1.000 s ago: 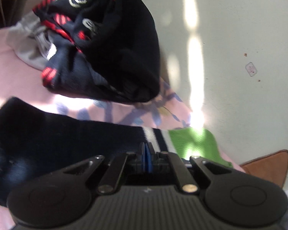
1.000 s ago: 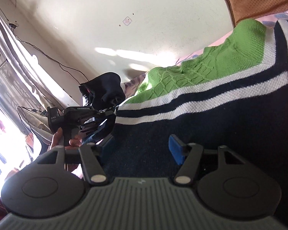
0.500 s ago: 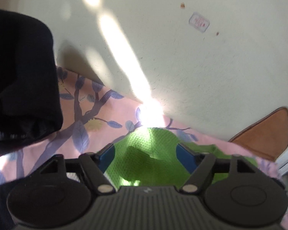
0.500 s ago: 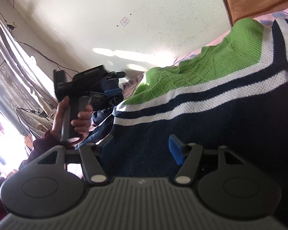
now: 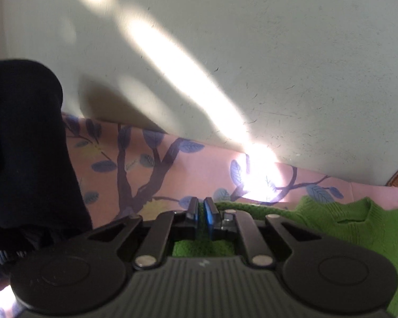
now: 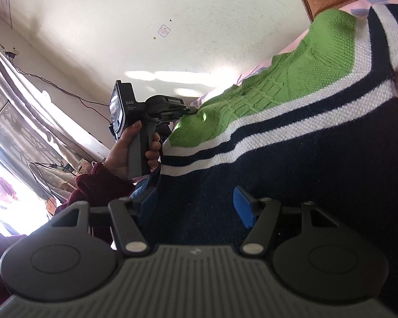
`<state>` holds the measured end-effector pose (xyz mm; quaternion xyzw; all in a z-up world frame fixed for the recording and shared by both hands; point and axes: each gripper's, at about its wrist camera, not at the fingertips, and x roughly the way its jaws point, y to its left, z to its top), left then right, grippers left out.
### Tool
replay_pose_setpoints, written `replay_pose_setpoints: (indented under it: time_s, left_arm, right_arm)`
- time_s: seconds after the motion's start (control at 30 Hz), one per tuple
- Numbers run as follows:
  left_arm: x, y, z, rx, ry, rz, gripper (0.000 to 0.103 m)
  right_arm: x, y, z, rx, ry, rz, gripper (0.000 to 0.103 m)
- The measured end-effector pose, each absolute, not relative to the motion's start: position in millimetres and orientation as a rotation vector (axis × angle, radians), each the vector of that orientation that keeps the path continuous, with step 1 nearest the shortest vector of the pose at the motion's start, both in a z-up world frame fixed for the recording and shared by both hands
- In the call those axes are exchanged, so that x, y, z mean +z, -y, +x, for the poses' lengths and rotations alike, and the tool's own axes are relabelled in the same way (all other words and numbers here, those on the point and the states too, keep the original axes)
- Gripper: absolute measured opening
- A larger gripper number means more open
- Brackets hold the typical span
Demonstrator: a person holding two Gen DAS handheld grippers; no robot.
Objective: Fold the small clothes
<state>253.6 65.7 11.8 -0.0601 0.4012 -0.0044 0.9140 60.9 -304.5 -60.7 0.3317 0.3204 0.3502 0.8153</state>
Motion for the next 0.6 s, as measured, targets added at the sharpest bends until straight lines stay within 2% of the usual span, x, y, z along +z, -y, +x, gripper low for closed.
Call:
replay_pose_setpoints:
  time_s: [0.13, 0.23, 0.3, 0.4, 0.6]
  left_arm:
    - [8, -48, 247, 0.026, -0.812, -0.017, 0.014]
    - [31, -55, 224, 0.022, -0.749, -0.16, 0.015]
    - [49, -54, 201, 0.008, -0.661, -0.258, 0.027]
    - [57, -30, 180, -0.121, -0.629, -0.332, 0.047]
    - [19, 18, 176, -0.297, -0.724, -0.352, 0.046]
  right_arm:
    - [-61, 307, 60, 0.748, -0.683, 0.703, 0.066]
    - [-61, 308, 59, 0.741, -0.68, 0.717, 0.066]
    - [-61, 309, 58, 0.729, -0.672, 0.728, 0.066]
    - [-59, 318, 55, 0.7, -0.636, 0.759, 0.066]
    - [-36, 394, 29, 0.347, -0.405, 0.851, 0.065]
